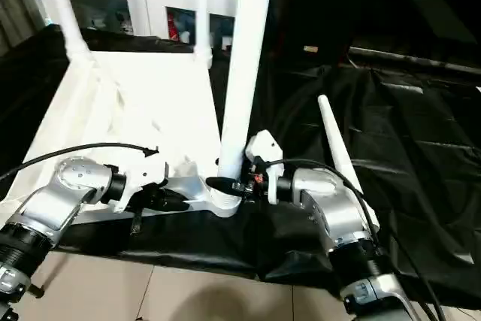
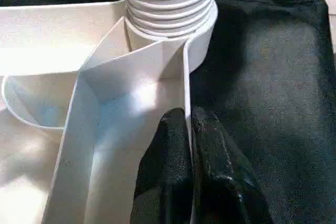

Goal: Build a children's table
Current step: Insert table leg to table base

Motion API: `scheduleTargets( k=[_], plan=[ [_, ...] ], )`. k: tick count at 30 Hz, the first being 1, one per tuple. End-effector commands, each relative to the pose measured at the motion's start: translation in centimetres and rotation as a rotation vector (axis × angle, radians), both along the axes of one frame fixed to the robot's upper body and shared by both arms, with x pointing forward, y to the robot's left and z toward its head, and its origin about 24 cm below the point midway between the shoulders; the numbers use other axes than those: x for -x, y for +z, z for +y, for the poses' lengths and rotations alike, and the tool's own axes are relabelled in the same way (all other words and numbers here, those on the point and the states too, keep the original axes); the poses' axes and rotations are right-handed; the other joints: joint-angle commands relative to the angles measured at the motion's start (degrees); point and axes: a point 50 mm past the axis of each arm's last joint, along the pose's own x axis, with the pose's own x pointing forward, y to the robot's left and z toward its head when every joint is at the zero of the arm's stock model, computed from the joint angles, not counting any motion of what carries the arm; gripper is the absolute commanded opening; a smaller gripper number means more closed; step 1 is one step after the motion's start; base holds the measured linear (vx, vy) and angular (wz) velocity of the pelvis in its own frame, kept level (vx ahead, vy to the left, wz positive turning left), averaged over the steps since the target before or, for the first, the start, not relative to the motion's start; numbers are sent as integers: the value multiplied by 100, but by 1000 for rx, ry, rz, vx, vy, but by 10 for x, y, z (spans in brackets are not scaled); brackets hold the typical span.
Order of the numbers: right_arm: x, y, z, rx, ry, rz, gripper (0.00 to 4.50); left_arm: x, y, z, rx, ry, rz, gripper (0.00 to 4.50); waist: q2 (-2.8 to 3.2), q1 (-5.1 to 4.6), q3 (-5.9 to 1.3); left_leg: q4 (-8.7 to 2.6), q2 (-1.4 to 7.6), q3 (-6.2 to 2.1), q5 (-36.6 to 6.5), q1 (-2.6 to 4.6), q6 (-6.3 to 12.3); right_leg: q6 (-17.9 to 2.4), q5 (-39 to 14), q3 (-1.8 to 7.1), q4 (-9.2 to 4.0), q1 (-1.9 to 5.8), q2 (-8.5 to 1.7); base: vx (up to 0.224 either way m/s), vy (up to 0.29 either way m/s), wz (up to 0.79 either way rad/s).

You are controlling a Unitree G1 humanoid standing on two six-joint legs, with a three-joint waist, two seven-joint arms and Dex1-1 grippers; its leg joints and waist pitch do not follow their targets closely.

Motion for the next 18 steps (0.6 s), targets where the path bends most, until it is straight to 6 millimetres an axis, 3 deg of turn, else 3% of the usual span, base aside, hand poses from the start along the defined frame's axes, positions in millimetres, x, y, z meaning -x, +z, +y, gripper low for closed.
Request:
scheduleTargets(
  k=[1,3,4,5,6,7,8,9,10,11,12,13,14,15,16,17,18],
  plan=[
    [10,-52,-11,179,-126,174,190,-10,15,-21,57,-24,-89,0,120,-45,-185,-447,139,-43,-2213,85,-124,-709,-2695,299,-596,163,-408,0,0,0],
    [-2,-54,-15,186,-289,173,190,-18,13,-19,41,65,-103,0,116,-83,-141,-441,119,-70,-2552,158,-166,-510,-3390,254,-684,107,-413,0,0,0],
    [-3,-54,-16,185,-300,174,190,-19,13,-19,41,72,-104,0,110,-128,-136,-385,75,-104,-2793,232,-199,-226,-4114,163,-808,75,-428,-74,2,-7],
    [-10,-55,-17,185,-397,181,190,-23,13,-18,42,118,-101,0,126,-144,-144,-371,65,-140,-2799,224,-195,-20,-4404,94,-880,116,-459,-74,2,-7],
    [-14,-55,-17,188,-438,183,190,-25,14,-19,46,135,-98,0,145,-179,-148,-385,81,-164,-2847,209,-199,1,-4393,46,-890,140,-464,-75,21,-15],
    [-18,-55,-18,190,-495,187,190,-27,14,-20,51,154,-98,0,164,-256,-154,-445,122,-233,-3036,167,-226,15,-4165,-86,-918,232,-444,-71,45,-23],
    [-26,-55,-16,189,-597,198,190,-33,16,-22,56,209,-94,0,212,-361,-168,-527,184,-323,-3326,69,-217,6,-3701,-200,-884,394,-436,-71,45,-23],
    [-28,-55,-16,189,-619,199,190,-34,17,-23,57,221,-92,0,314,-361,-136,-624,267,-372,-3677,54,-228,-62,-3504,-245,-806,433,-403,-77,50,-21],
    [-33,-55,-13,202,-676,198,190,-39,17,-25,48,280,-95,0,344,-393,-156,-832,434,-451,-4279,-72,-234,-286,-2435,-156,-336,626,-353,-104,18,-11],
    [-35,-54,-11,211,-707,195,190,-42,18,-26,40,317,-98,0,379,-309,-82,-1097,514,-394,-4770,-184,-290,-475,-1549,-22,141,644,-272,-104,18,-11],
    [-36,-54,-10,212,-719,195,190,-44,18,-26,36,333,-98,0,361,-246,-46,-1149,476,-275,-4860,-113,-284,-508,-1577,31,186,537,-218,-69,-42,8],
    [-43,-52,-3,228,-801,189,190,-55,20,-29,8,476,-108,0,42,-305,-60,-541,78,-152,-4116,318,-268,-207,-3758,112,-647,29,-353,23,-73,19],
    [-45,-51,1,230,-839,191,190,-58,23,-33,7,521,-103,0,2,-341,35,635,-330,-31,-2407,901,-130,83,-6166,-196,-1483,-585,-753,23,-73,19],
    [-49,-49,5,239,-891,186,190,-61,25,-38,5,572,-99,0,-14,-377,0,531,-248,-77,-1927,523,0,225,-6237,-237,-1377,-161,-890,27,10,-28],
    [-50,-48,8,244,-916,182,190,-62,27,-41,6,590,-96,0,150,-372,-152,-22,44,-253,-1896,-9,-24,447,-4936,-353,-972,545,-887,60,90,-48],
    [-51,-48,12,239,-927,188,190,-63,28,-45,15,597,-94,0,324,-330,-265,-277,276,-412,-2120,-12,-142,187,-3053,-290,-607,572,-701,60,90,-48],
    [-51,-47,15,242,-929,182,190,-63,29,-46,16,598,-96,0,345,-371,-264,-344,324,-421,-2131,-16,-104,-27,-2193,-248,-547,527,-657,54,43,-14]
  ],
)
